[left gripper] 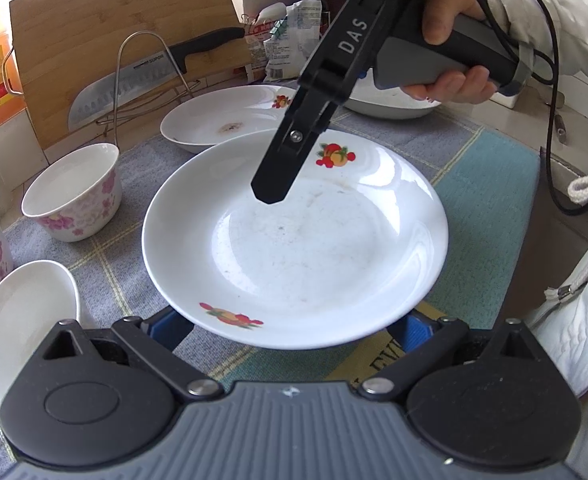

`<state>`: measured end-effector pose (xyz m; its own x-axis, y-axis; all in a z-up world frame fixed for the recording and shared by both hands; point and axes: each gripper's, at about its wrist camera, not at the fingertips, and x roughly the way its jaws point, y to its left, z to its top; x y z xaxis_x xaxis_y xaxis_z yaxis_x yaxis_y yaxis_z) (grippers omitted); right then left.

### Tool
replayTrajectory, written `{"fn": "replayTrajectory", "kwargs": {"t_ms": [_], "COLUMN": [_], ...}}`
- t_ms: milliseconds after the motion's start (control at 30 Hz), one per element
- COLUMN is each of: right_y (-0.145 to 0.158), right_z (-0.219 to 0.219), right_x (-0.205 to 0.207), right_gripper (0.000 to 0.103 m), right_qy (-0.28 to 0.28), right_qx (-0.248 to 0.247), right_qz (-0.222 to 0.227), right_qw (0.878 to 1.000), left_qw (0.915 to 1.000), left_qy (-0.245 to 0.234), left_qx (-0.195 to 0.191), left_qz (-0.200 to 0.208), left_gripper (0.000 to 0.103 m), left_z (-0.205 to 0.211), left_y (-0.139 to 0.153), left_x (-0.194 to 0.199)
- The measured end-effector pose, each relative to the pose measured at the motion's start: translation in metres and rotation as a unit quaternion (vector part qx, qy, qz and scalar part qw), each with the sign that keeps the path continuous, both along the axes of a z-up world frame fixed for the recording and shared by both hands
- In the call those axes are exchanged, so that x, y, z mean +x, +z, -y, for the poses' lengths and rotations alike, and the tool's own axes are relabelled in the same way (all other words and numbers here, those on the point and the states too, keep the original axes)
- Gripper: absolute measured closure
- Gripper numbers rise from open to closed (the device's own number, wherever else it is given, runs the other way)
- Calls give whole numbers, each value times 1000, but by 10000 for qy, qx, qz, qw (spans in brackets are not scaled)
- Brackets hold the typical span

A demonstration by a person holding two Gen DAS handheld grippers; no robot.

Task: Organize plates and bowls
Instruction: 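Hold the large plate with both tools and raise it slightly, then carry the held plate with both tools toward the green-lidded jar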

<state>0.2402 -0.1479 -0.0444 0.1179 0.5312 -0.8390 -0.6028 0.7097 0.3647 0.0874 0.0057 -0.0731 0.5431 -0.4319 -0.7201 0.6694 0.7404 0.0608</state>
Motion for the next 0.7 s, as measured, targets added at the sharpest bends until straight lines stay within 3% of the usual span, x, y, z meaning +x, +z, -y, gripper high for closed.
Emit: {"fn": "replayTrajectory", "kwargs": {"t_ms": [700], "right_y": [15], "right_z": [71], "right_x": [-3], "right_gripper": [0], "right_qy": [-322], "right_qx": [133], "right_qz": [147], "right_qw": [9993], "left_qw": [9995], "left_qy": [-316], "left_qx": [2], "left_qz": [-35], "left_gripper": [2], "left_z": [59], "left_y": [13], "left_x": [16]}}
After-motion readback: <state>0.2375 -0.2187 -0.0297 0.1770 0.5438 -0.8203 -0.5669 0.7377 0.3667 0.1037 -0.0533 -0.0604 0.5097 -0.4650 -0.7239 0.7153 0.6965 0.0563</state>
